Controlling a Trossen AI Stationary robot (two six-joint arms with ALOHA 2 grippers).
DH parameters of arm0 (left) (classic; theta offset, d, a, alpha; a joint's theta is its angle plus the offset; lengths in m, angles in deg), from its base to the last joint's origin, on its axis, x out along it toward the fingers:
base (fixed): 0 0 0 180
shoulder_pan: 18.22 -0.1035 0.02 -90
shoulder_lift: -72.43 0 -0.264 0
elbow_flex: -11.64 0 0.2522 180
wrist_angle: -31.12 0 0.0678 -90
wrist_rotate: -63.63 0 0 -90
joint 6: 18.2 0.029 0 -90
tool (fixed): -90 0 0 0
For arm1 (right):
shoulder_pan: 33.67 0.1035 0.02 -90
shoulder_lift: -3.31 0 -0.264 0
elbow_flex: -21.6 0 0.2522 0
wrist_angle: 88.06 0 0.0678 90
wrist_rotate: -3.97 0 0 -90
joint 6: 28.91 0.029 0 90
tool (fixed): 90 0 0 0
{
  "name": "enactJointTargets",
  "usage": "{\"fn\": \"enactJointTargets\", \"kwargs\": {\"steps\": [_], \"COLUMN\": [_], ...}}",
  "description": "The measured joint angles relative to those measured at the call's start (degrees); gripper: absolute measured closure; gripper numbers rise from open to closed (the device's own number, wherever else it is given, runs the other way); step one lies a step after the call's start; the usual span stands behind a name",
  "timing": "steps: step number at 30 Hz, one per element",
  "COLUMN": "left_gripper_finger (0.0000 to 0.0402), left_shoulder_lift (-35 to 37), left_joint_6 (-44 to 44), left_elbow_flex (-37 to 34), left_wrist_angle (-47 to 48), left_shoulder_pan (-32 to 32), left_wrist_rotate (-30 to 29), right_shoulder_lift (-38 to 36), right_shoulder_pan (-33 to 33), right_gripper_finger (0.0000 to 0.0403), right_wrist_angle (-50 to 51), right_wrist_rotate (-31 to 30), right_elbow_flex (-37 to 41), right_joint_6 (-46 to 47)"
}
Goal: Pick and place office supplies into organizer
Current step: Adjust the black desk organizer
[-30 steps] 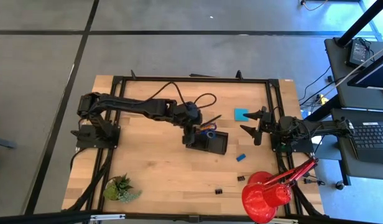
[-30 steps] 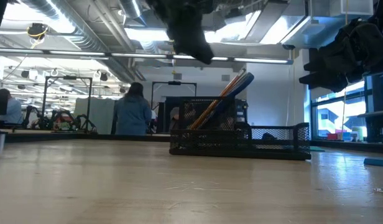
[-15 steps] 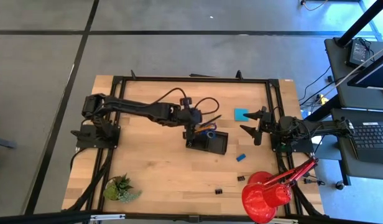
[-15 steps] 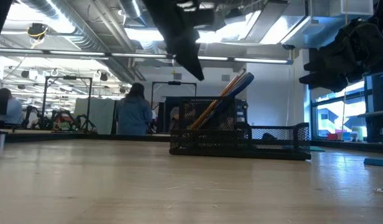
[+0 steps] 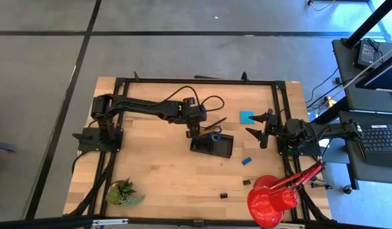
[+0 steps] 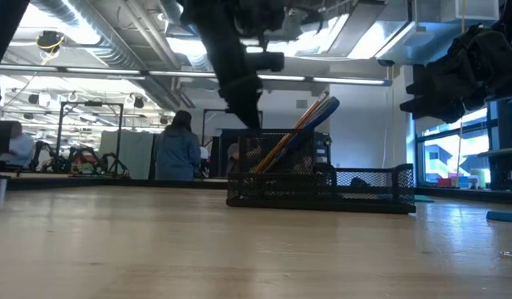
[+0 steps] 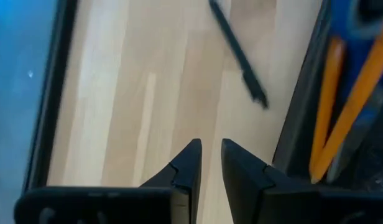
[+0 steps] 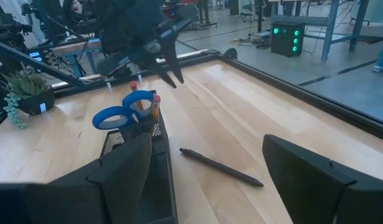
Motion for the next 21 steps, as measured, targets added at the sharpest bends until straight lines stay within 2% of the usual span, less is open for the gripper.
{"fn": "enactJointTargets", "kwargs": {"steps": [7,21], "left_gripper_finger": [0.0347,0.0354], "left_shoulder_lift": [-1.0,-1.1], "left_joint_6": [-1.0,-3.1], "left_elbow_flex": [0.0,0.0], "left_wrist_angle": [2.9,5.4], "left_shoulder_pan": [-1.4,1.6], "left_wrist_rotate": [6.3,9.8], "right_shoulder_lift": [0.0,0.0], "right_shoulder_pan": [0.0,0.0], "right_gripper_finger": [0.0092,0.0092], "right_wrist_angle": [0.0,0.0], "right_wrist_rotate": [0.0,0.0], "right_elbow_flex": [0.0,0.0], "right_joint_6": [0.0,0.0]}}
